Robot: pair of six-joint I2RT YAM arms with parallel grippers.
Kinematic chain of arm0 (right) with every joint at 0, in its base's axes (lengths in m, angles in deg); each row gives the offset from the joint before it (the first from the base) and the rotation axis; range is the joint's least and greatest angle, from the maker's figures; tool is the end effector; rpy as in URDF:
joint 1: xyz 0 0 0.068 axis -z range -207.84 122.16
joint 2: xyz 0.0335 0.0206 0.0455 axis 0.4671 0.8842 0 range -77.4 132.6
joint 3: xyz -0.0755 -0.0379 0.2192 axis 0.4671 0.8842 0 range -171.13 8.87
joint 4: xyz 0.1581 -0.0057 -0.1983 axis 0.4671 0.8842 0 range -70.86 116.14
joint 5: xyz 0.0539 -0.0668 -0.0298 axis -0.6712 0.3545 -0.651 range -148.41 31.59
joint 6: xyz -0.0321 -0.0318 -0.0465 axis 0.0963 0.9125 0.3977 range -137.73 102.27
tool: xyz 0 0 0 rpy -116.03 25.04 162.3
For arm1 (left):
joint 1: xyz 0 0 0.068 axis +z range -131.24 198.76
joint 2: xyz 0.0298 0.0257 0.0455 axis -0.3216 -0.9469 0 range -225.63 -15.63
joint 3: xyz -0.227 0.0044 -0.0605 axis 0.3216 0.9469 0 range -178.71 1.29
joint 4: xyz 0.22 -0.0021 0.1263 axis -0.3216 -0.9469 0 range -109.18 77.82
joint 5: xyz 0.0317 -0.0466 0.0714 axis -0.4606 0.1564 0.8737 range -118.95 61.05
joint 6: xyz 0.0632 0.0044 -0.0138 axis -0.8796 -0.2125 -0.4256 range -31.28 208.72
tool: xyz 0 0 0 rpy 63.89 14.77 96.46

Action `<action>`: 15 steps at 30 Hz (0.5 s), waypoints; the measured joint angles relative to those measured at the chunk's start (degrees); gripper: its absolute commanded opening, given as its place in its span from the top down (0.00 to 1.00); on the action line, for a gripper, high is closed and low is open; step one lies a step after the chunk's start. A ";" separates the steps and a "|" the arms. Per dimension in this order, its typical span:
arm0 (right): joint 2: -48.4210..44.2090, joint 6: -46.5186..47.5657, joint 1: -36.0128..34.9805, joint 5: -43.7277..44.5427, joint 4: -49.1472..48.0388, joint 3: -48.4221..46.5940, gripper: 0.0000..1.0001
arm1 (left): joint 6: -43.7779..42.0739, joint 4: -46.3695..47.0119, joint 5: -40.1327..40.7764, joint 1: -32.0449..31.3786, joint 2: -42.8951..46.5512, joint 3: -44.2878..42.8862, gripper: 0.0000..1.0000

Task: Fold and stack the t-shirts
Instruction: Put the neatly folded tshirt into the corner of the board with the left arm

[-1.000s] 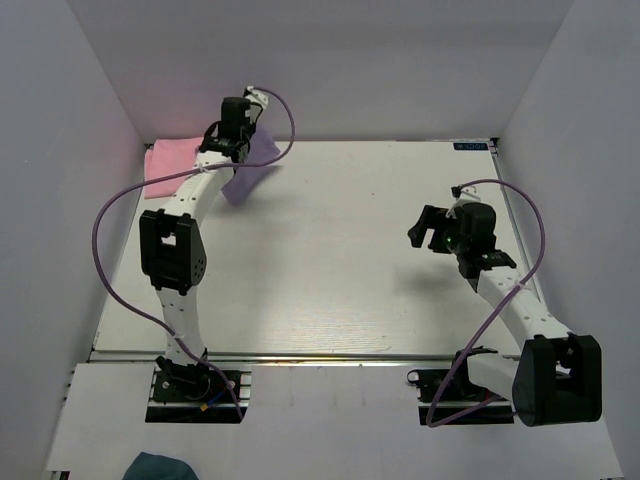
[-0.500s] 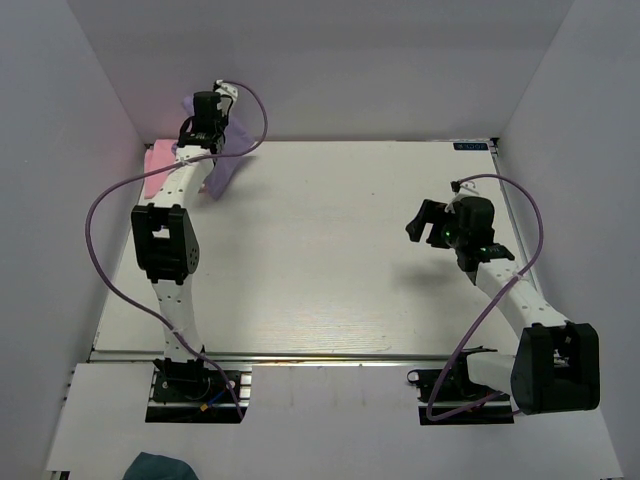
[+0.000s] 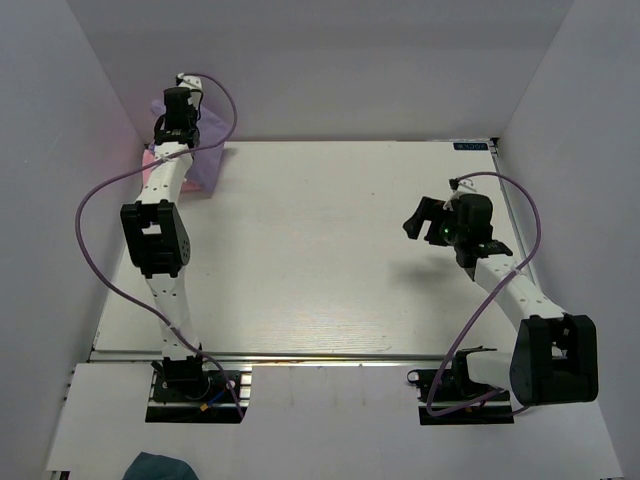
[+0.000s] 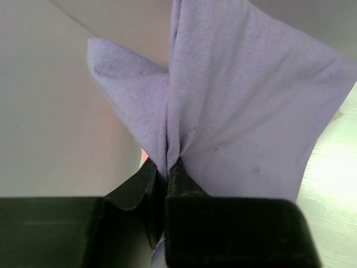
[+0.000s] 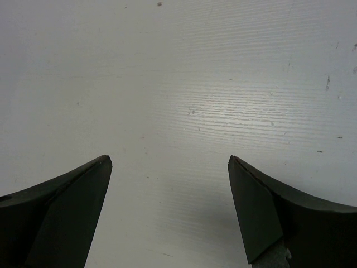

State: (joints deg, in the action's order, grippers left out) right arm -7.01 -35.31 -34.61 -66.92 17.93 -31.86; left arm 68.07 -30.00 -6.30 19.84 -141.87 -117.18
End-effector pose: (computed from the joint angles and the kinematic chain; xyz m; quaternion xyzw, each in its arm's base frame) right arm 0.2860 0.0414 0.2009 0.0430 0.8565 0.1699 0.4854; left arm 0.5039 0.0289 0.2700 0.0378 0.8354 0.2617 0.4819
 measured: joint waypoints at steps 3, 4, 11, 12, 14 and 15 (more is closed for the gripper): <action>0.48 -0.04 0.00 -0.48 -0.22 -0.39 0.10 | 2.16 0.26 -0.74 1.64 -0.39 -0.24 1.00; 0.50 -0.04 0.00 -0.59 -0.28 -0.46 0.10 | 2.89 0.42 -0.79 2.08 -0.87 -0.68 1.00; 1.77 -0.04 0.00 -1.60 -0.35 -1.64 0.10 | 8.28 1.44 -0.83 5.46 -7.56 -3.89 1.00; 2.19 -0.07 0.00 -1.79 -0.35 -1.90 0.10 | 9.29 1.46 -0.87 5.97 -8.57 -4.20 1.00; 2.47 -0.28 0.00 -2.19 -0.35 -2.03 0.10 | 11.45 1.46 -1.09 7.02 -10.25 -4.50 1.00; 2.54 -0.35 0.00 -2.32 -0.37 -2.03 0.10 | 12.61 1.29 -1.38 7.65 -11.06 -4.92 1.00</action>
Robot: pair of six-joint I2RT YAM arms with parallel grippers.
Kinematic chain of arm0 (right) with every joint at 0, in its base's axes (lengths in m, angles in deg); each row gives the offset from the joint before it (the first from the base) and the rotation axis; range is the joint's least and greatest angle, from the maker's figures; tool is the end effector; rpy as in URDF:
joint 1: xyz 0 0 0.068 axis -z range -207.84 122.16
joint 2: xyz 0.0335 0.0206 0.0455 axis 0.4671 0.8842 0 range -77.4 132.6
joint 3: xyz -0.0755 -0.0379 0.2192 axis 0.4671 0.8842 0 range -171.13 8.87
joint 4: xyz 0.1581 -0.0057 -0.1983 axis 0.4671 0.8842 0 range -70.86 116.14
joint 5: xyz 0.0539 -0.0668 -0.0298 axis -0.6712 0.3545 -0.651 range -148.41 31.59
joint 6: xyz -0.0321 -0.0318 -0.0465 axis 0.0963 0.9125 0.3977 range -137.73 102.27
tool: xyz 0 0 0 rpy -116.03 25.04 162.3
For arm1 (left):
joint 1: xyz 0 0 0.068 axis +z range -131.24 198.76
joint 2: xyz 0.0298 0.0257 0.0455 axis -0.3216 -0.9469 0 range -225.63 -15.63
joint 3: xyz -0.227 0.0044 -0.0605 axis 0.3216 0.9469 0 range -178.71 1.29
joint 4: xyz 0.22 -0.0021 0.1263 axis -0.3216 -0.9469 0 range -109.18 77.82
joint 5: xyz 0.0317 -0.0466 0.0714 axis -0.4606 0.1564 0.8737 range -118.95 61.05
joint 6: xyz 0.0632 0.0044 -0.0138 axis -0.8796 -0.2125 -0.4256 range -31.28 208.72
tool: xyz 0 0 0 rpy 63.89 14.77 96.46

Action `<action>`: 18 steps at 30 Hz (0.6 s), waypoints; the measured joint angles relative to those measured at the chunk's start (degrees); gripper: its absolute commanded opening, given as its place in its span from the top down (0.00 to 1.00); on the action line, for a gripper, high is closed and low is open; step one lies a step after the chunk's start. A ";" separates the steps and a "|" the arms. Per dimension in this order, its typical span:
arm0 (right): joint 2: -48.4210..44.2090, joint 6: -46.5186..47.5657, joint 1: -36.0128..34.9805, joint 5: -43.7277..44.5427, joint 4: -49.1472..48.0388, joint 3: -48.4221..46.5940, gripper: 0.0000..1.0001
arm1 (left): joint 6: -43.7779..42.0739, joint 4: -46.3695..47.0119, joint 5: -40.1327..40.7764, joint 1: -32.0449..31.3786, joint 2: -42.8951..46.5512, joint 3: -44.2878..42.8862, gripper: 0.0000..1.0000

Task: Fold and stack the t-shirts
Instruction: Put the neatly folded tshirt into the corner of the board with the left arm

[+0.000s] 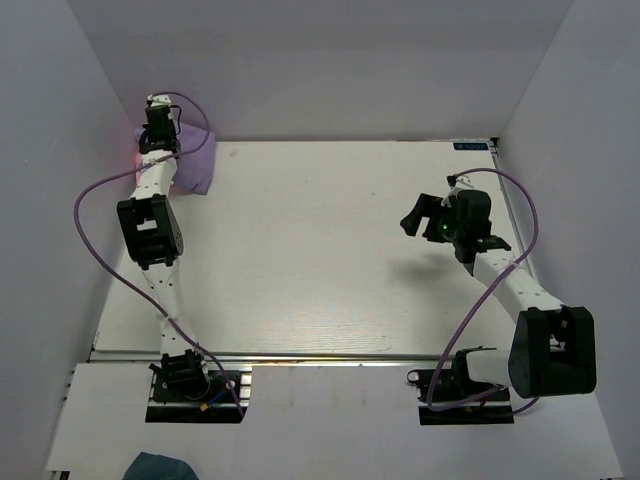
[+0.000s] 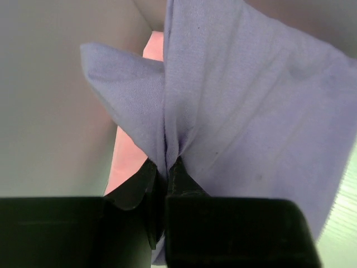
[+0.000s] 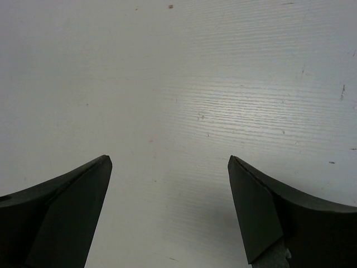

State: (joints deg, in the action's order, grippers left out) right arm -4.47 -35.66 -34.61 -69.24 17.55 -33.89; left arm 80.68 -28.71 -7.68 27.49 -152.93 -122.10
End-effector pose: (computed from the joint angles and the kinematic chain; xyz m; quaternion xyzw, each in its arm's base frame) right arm 0.2941 0.0444 0.2019 0.0353 0.8565 0.1880 0.4794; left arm 0.5249 0.0991 0.2058 -0.0968 0.8525 0.2296 0.4596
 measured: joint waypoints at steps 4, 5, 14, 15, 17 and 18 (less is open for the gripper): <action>0.70 -0.35 0.00 -0.35 -0.11 -0.11 0.10 | 3.45 -0.81 -4.11 2.60 -1.25 -1.20 1.00; 0.94 -0.50 0.00 -0.59 -0.17 -0.22 0.10 | 3.93 -0.50 -4.96 3.21 -1.11 -1.11 1.00; 2.40 -1.66 0.00 -3.04 -1.62 -0.63 0.10 | 5.27 0.57 -11.34 4.15 -0.72 -0.79 1.00; 2.43 -1.73 0.00 -3.15 -1.75 -0.63 0.10 | 5.27 0.57 -11.72 4.15 -0.68 -0.79 1.00; 2.45 -2.03 0.00 -3.43 -2.16 -0.63 0.10 | 5.90 1.49 -11.91 4.11 -0.20 0.00 1.00; 2.47 -2.16 0.00 -3.56 -2.49 -0.63 0.10 | 6.47 2.45 -11.93 4.15 0.46 1.33 1.00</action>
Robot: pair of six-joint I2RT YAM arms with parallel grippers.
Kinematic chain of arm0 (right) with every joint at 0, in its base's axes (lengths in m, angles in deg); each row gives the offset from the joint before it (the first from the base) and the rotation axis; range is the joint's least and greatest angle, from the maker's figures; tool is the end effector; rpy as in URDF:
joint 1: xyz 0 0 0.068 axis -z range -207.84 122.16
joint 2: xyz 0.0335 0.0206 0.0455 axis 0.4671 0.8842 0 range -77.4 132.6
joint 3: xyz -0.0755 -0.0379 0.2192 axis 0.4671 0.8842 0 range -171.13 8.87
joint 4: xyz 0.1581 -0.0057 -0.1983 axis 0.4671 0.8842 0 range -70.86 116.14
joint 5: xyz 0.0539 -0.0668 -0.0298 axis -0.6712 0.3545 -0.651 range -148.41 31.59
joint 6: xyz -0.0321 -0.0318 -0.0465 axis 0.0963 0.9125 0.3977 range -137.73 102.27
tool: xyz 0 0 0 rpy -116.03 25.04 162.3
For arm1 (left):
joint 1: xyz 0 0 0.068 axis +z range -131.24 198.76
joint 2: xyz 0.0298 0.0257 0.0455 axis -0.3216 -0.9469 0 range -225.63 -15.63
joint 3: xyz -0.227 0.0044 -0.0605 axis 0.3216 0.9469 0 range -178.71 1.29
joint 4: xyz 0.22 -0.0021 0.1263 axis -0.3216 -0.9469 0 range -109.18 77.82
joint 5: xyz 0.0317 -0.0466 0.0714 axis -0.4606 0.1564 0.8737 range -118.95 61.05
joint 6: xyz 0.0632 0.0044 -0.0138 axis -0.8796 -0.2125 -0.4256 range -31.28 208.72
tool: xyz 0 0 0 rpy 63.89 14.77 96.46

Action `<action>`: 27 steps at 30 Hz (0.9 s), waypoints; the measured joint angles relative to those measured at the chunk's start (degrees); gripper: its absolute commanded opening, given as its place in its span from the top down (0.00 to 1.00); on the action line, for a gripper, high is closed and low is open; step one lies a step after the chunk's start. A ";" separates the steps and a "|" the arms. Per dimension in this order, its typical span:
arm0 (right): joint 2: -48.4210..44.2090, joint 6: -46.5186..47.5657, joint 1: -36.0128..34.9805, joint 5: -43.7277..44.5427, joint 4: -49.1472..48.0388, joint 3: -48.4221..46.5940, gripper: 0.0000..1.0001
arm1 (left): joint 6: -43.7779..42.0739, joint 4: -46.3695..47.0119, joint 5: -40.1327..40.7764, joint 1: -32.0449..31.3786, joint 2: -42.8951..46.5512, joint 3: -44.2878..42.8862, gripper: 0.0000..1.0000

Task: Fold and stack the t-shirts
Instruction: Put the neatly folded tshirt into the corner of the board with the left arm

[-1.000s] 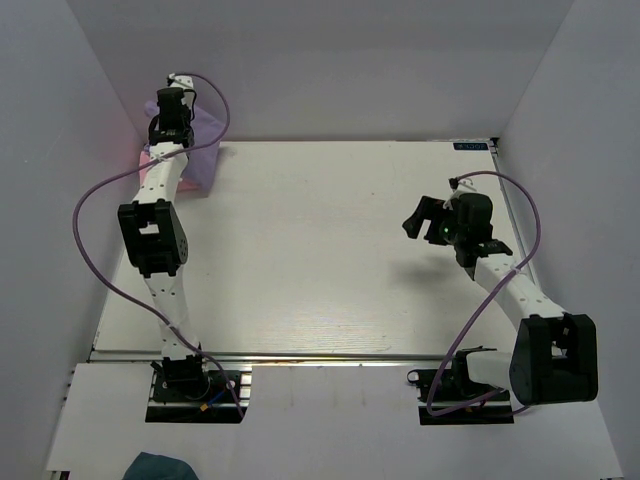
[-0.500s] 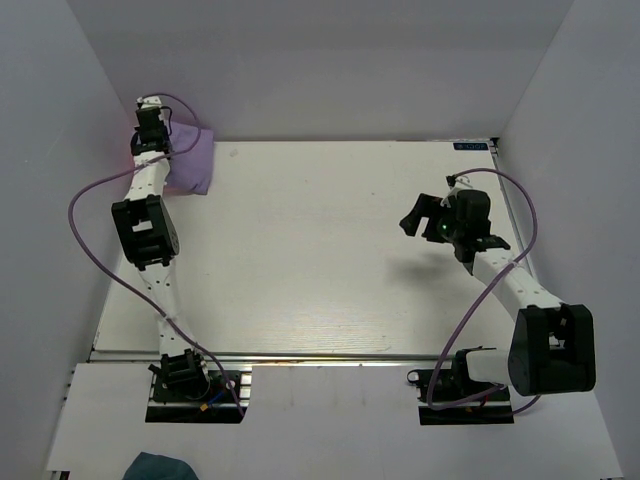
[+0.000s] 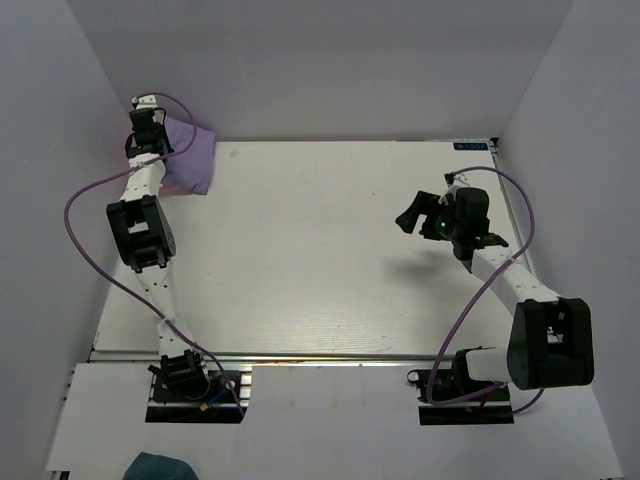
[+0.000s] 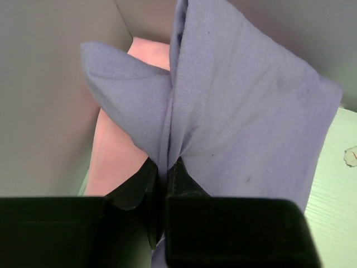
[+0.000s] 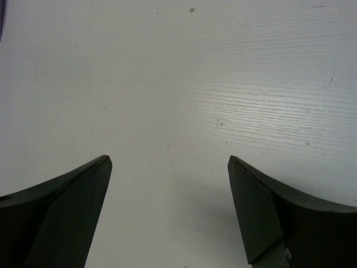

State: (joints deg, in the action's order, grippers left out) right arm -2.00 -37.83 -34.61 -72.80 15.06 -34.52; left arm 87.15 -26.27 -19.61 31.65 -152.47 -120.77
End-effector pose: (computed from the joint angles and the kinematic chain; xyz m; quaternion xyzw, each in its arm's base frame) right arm 0.3008 0.0483 0.1986 0.0346 0.8518 0.2232 0.4726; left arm 0.5213 0.1276 0.2049 -0.1258 0.8499 0.1333 0.4940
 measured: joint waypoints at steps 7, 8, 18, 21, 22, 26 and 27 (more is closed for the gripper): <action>0.57 -0.74 0.00 -1.05 -1.53 0.00 0.10 | 4.68 7.89 -0.37 0.96 4.59 9.55 1.00; 0.72 -0.74 0.00 -1.11 -1.70 0.00 0.10 | 5.07 9.16 -0.39 1.11 4.72 10.27 1.00; 2.45 -0.70 0.00 -1.68 -2.12 -0.11 0.10 | 9.60 10.27 7.06 1.77 4.13 9.75 0.00; 4.09 -0.70 -0.02 -2.21 -2.10 -0.90 0.10 | 11.69 10.25 10.99 2.03 4.02 8.59 0.00; 4.66 -0.70 -0.02 -2.36 -2.10 -1.20 0.10 | 12.02 10.16 11.85 2.12 4.02 8.37 0.00; 5.77 -0.72 0.00 -3.02 -2.05 -2.10 0.10 | 12.63 9.49 13.73 2.40 3.93 7.61 0.00; 5.77 -0.72 -0.02 -3.39 -2.08 -2.25 0.10 | 12.76 9.33 13.79 2.47 3.93 7.48 0.00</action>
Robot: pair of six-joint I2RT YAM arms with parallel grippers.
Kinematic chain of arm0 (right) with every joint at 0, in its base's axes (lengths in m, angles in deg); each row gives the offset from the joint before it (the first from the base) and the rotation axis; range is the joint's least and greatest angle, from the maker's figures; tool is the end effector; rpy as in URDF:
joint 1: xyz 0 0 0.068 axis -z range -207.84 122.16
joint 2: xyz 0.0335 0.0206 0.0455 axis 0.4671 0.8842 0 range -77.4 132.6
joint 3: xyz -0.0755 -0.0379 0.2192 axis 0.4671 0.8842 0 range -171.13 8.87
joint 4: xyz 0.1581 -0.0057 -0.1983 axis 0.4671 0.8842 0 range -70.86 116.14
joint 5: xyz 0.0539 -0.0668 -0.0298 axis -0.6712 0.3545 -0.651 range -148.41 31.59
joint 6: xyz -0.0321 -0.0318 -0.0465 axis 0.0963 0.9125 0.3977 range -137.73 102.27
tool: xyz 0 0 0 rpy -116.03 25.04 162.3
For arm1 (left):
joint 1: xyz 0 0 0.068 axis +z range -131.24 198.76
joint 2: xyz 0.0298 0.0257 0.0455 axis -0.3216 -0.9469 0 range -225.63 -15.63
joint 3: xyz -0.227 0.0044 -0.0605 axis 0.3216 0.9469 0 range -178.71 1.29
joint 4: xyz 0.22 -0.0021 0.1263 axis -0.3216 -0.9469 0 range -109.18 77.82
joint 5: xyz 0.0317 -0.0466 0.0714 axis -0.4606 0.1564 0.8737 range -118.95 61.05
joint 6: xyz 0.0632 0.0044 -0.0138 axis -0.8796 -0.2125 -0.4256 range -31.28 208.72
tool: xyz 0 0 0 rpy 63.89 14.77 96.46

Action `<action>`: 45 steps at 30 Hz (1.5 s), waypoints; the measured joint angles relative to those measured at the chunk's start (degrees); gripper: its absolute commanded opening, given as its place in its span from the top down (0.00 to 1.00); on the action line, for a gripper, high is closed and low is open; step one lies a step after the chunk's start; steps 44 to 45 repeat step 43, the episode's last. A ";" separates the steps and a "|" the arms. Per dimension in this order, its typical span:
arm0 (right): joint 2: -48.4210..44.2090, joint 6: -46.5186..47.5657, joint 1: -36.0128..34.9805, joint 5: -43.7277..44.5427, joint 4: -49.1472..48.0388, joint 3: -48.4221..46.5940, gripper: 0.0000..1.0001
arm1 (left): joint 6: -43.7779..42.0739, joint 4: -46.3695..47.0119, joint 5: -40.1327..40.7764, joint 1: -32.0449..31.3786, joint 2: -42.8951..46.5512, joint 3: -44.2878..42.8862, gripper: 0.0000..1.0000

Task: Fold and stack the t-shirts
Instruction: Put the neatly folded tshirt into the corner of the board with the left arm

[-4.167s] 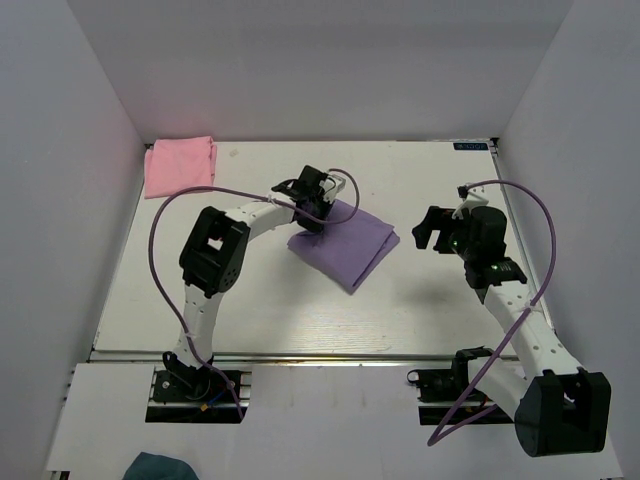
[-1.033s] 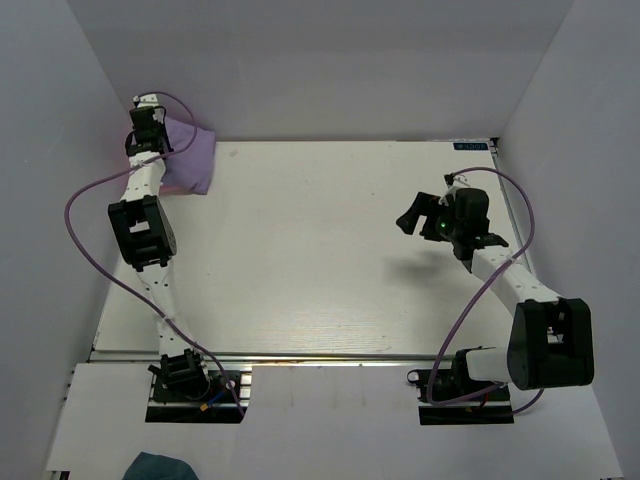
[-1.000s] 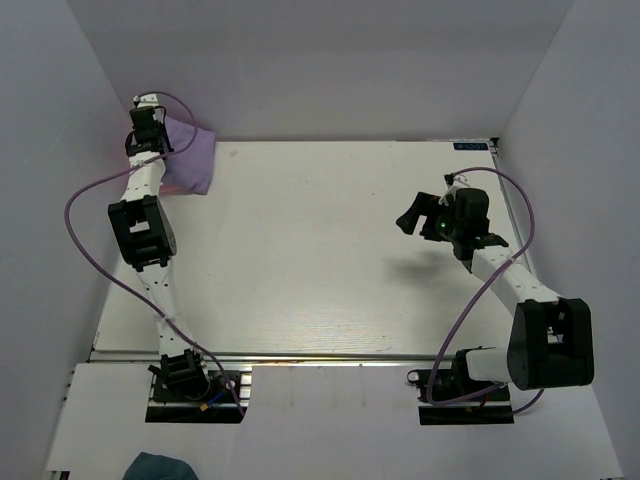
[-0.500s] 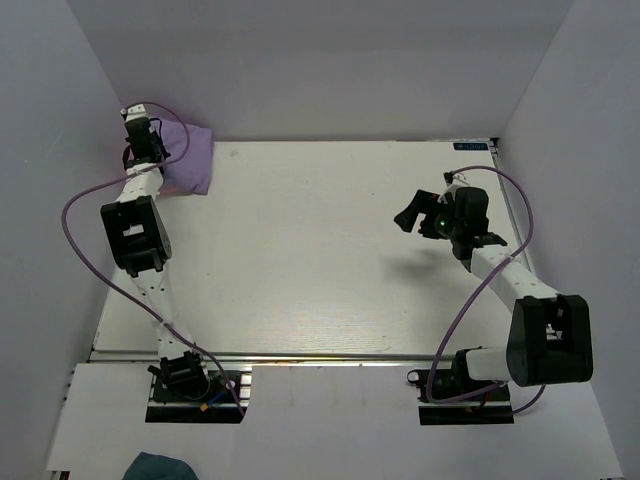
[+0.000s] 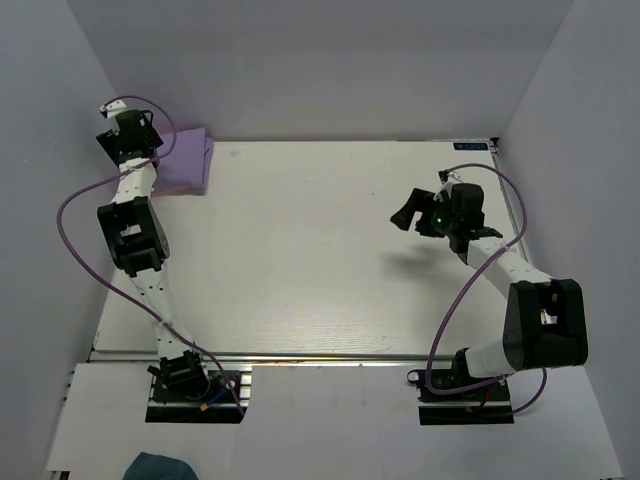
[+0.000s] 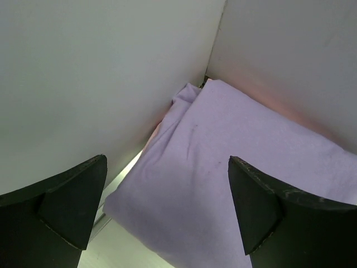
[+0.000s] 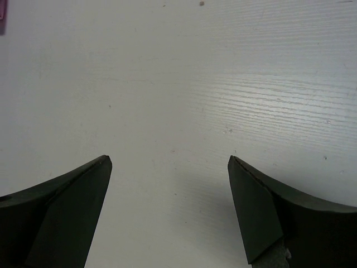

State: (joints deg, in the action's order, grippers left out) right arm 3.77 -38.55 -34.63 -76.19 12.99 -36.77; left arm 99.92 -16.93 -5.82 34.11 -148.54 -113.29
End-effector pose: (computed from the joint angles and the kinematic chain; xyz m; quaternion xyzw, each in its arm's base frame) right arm 0.3153 0.0530 0.1867 0.0268 0.8560 0.2485 0.4524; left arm 0.5034 0.1587 0.2133 -0.2953 0.7701 0.1867 0.5338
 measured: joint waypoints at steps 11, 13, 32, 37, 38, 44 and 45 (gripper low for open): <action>0.00 0.37 -0.09 -1.73 0.00 -0.33 0.10 | -0.70 -5.60 -8.26 -0.72 0.13 -0.11 0.00; -0.02 0.68 -0.13 -1.81 0.00 -0.33 0.10 | -0.61 -7.76 -11.78 -1.51 0.37 -0.09 0.00; -12.79 1.20 -0.37 -0.04 2.19 8.68 0.10 | 6.47 -18.32 -16.44 -36.54 35.89 39.98 0.00; -15.65 0.37 -0.35 1.18 2.67 10.97 0.10 | 7.13 -18.40 -14.62 -40.46 41.13 45.59 0.00; -15.91 0.35 -0.37 1.25 3.02 10.99 0.10 | 7.17 -18.97 -14.01 -41.13 41.46 45.64 0.00; -16.31 0.61 -0.37 1.31 3.13 10.99 0.10 | 7.32 -19.26 -11.74 -43.63 41.64 45.64 0.00; -16.31 0.61 -0.37 1.31 3.13 10.99 0.10 | 7.32 -19.26 -11.74 -43.63 41.64 45.64 0.00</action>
